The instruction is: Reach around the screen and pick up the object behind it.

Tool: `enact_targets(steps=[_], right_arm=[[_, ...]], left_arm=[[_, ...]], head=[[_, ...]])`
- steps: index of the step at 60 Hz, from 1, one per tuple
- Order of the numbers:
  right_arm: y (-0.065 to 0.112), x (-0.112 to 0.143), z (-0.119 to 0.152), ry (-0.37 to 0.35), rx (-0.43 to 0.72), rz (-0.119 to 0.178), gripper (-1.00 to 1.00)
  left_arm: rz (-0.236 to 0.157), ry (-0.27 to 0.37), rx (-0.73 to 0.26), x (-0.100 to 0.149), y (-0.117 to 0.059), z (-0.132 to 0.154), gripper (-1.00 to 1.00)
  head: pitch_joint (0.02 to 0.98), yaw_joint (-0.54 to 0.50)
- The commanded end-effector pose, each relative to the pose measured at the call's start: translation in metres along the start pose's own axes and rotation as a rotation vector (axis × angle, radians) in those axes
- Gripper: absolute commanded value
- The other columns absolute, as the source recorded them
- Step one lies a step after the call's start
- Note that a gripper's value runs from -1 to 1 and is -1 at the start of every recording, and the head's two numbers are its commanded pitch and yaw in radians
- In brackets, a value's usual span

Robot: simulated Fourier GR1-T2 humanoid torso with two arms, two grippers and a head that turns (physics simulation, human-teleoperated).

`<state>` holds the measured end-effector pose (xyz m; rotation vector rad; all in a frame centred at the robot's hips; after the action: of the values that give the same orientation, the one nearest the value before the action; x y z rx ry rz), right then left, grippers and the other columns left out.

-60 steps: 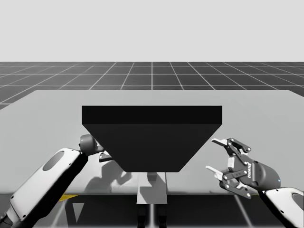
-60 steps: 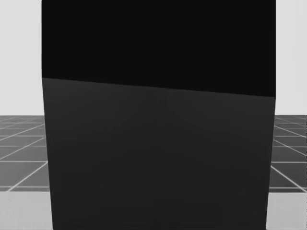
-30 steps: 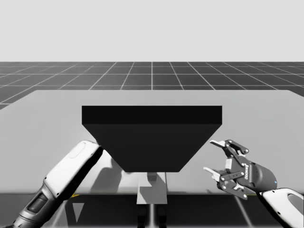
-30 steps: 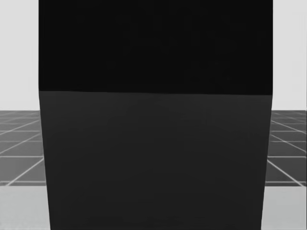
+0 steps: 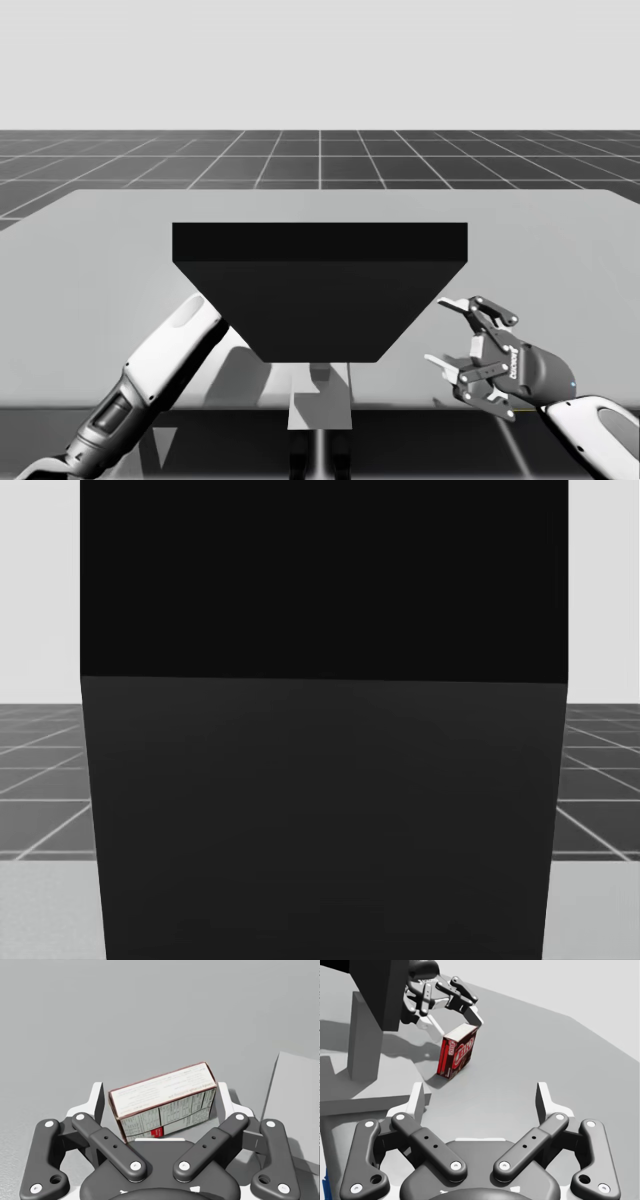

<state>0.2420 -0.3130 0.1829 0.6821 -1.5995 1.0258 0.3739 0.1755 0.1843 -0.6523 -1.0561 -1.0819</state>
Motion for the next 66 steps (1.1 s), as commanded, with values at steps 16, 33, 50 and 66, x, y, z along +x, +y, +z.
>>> enact_targets(steps=[16,33,50,66], right_arm=[[0.002,-0.004,0.000,0.017,0.005,0.006,-1.00],[0.004,-0.005,0.002,0.021,0.004,0.011,-1.00],[0.004,-0.004,0.002,0.021,0.006,0.017,-1.00],[0.004,-0.004,0.001,0.015,0.004,0.022,-1.00]], left_arm=[[0.007,0.016,-0.088,-0.009,-0.006,-0.022,-1.00],[0.031,0.003,-0.097,-0.019,-0.004,-0.029,-0.76],[-0.001,-0.023,-0.055,-0.021,-0.002,-0.004,1.00],[-0.011,-0.029,0.049,-0.027,0.004,0.054,1.00]], head=[[0.191,-0.01],[0.194,-0.01],[0.188,-0.01],[0.176,-0.01]])
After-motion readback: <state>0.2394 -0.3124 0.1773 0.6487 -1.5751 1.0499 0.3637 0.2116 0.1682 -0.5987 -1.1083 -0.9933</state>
